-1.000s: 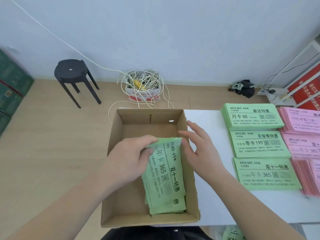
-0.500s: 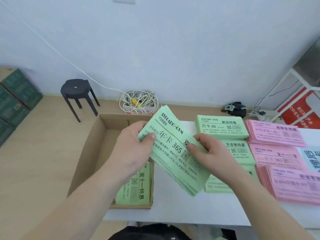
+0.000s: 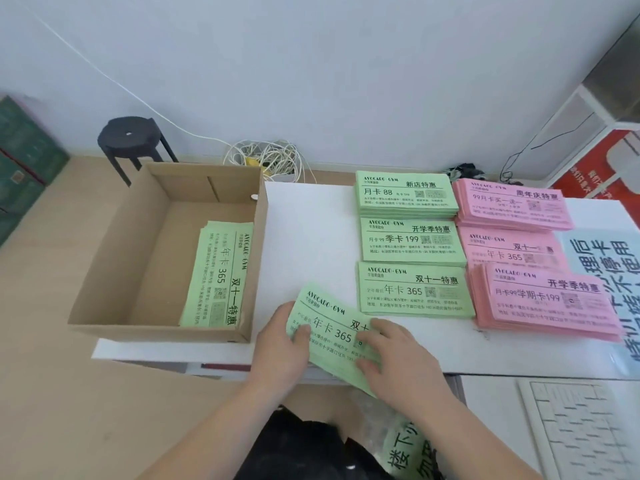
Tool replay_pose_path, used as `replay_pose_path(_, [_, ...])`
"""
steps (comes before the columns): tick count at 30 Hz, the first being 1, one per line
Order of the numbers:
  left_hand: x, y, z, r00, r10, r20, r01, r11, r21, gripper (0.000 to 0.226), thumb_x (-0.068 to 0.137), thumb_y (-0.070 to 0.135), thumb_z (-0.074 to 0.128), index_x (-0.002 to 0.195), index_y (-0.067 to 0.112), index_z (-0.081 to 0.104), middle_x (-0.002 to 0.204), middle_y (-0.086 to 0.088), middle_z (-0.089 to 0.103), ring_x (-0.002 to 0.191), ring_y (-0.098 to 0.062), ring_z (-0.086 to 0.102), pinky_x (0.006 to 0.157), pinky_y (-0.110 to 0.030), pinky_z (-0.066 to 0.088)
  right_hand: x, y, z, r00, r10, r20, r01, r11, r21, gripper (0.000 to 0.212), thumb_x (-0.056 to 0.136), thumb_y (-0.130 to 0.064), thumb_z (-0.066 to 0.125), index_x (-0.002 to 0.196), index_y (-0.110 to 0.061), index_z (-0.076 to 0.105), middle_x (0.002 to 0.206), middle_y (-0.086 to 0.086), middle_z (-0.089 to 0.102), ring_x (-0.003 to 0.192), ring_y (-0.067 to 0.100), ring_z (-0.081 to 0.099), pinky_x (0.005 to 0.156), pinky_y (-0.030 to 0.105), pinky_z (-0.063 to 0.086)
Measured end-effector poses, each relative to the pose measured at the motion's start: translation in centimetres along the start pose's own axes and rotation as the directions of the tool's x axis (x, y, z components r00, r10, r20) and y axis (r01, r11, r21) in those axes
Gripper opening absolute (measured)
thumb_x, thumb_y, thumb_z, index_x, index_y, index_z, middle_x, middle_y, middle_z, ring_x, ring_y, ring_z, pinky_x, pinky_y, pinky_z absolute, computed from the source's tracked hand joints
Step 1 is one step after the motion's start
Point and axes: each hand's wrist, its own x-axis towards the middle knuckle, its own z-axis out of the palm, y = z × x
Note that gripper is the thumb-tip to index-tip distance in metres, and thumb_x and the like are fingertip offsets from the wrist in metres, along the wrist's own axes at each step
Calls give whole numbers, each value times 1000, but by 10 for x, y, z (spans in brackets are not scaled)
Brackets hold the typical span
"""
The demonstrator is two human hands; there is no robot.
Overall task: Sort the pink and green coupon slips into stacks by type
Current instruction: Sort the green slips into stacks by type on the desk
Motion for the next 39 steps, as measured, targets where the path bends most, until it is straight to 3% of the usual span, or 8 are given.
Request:
replay_pose_path(9, [-26, -31, 15, 939, 345, -11, -291, 809, 511, 71, 91, 28, 59, 157, 26, 34, 166, -4, 25, 149, -28, 23, 123, -51, 23, -6, -24, 10, 999, 47, 27, -49, 996, 75, 59, 103, -62, 22, 138, -30, 58, 166, 5, 19, 155, 18, 4, 119, 39, 29])
replay_pose_path(15, [-62, -35, 33, 842, 443, 309, -540, 671, 508, 75, 94, 28, 34, 164, 25, 10, 171, 3, 8, 156, -19, 10, 127, -40, 18, -4, -21, 1, 994, 97, 53, -107, 959, 263, 70, 100, -66, 18, 104, -28, 77, 129, -4, 42, 132, 19, 28, 110, 38, 35])
replay_pose_path(19, [-64, -35, 32, 867, 472, 159, -497, 798, 342, 54, 99, 36, 48, 151, 23, 47, 164, 12, 25, 152, -10, 22, 125, -40, 27, -2, -19, 10, 992, 126, -1, -122, 962, 246, 66, 102, -62, 23, 91, -24, 77, 116, -8, 43, 122, 17, 33, 100, 37, 40])
replay_pose_path(22, [-44, -32, 13, 979, 199, -46, -181, 949, 259, 42, 101, 48, 51, 139, 31, 55, 155, 15, 33, 150, -9, 21, 123, -40, 28, -2, -23, 9, 991, 134, -11, -126, 953, 275, 61, 99, -70, 26, 82, -32, 72, 109, -14, 43, 115, 15, 33, 93, 35, 41])
replay_pose_path(25, [-24, -29, -1, 997, 37, -64, -34, 998, 44, 40, 95, 50, 59, 132, 39, 52, 132, 18, 52, 128, -8, 48, 107, -38, 48, -2, -28, 4, 990, 142, -2, -135, 949, 283, 66, 90, -82, 29, 89, -34, 74, 111, -16, 42, 113, 11, 31, 90, 34, 43])
replay_pose_path(30, [-30, -15, -5, 993, 86, -81, -82, 995, 59, 40, 97, 33, 63, 136, 39, 56, 115, 22, 57, 115, 5, 51, 104, -32, 46, 0, -31, -2, 984, 178, 5, -172, 943, 284, 70, 86, -86, 31, 60, -27, 58, 105, -13, 43, 111, 14, 32, 85, 36, 43])
replay_pose_path(36, [-66, -17, 22, 874, 425, 236, -474, 853, 219, 26, 98, 31, 49, 116, 29, 68, 123, 21, 48, 121, -2, 43, 104, -25, 39, 0, -29, 1, 985, 171, -9, -159, 935, 316, 59, 93, -77, 32, 78, -35, 70, 100, -16, 45, 107, 15, 34, 89, 37, 42])
replay_pose_path(39, [-61, -30, 24, 939, 330, 101, -342, 929, 142, 25, 99, 26, 51, 113, 36, 70, 143, 17, 45, 137, -2, 36, 115, -32, 36, 1, -27, 7, 986, 164, -23, -151, 948, 280, 45, 96, -65, 39, 86, -36, 72, 101, -16, 43, 109, 17, 35, 89, 37, 44])
